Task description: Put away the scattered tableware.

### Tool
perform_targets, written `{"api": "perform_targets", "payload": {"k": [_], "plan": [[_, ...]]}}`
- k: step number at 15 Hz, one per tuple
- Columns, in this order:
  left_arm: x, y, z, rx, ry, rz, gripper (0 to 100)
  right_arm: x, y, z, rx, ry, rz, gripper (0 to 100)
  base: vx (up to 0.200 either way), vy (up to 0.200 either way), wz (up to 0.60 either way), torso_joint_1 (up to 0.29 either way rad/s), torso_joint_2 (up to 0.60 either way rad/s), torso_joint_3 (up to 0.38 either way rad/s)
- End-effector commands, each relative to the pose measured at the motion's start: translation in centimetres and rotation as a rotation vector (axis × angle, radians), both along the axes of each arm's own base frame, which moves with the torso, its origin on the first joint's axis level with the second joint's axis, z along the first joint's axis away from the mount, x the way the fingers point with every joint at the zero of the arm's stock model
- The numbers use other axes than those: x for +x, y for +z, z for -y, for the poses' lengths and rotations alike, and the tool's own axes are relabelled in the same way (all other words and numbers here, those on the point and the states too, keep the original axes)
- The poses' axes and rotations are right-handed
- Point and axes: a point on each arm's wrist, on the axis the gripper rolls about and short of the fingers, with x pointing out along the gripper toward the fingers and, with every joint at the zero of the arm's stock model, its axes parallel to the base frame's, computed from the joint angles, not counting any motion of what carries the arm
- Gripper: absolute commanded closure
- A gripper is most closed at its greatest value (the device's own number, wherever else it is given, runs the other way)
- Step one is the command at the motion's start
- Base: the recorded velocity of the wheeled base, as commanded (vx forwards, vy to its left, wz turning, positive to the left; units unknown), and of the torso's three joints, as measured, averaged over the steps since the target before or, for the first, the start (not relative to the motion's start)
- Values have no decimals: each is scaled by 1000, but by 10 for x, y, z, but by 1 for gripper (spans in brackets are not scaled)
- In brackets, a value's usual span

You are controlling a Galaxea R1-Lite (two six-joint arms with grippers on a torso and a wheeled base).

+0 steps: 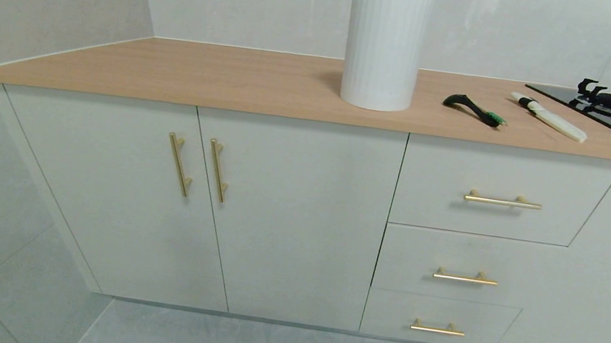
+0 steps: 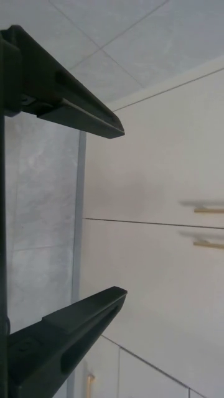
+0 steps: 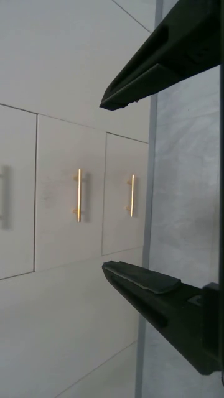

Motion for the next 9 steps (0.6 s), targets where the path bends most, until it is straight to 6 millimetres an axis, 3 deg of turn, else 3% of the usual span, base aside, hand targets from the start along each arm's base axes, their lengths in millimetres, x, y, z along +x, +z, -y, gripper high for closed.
{"api": "perform_targets", "payload": {"k": [1, 3, 6, 9], "plan": [[0, 0, 0, -1, 1, -1, 0, 0, 0, 0, 1, 1, -2, 0, 0, 0, 0, 0, 0, 0], [0, 0, 0, -1, 1, 0, 0, 0, 0, 0, 1, 1, -2, 0, 0, 0, 0, 0, 0, 0], [0, 0, 0, -2, 1, -1, 0, 0, 0, 0, 1, 1, -2, 0, 200, 0, 0, 2, 4, 2], [0, 0, 0, -4, 2, -1, 0, 0, 0, 0, -1, 1, -2, 0, 0, 0, 0, 0, 0, 0]]}}
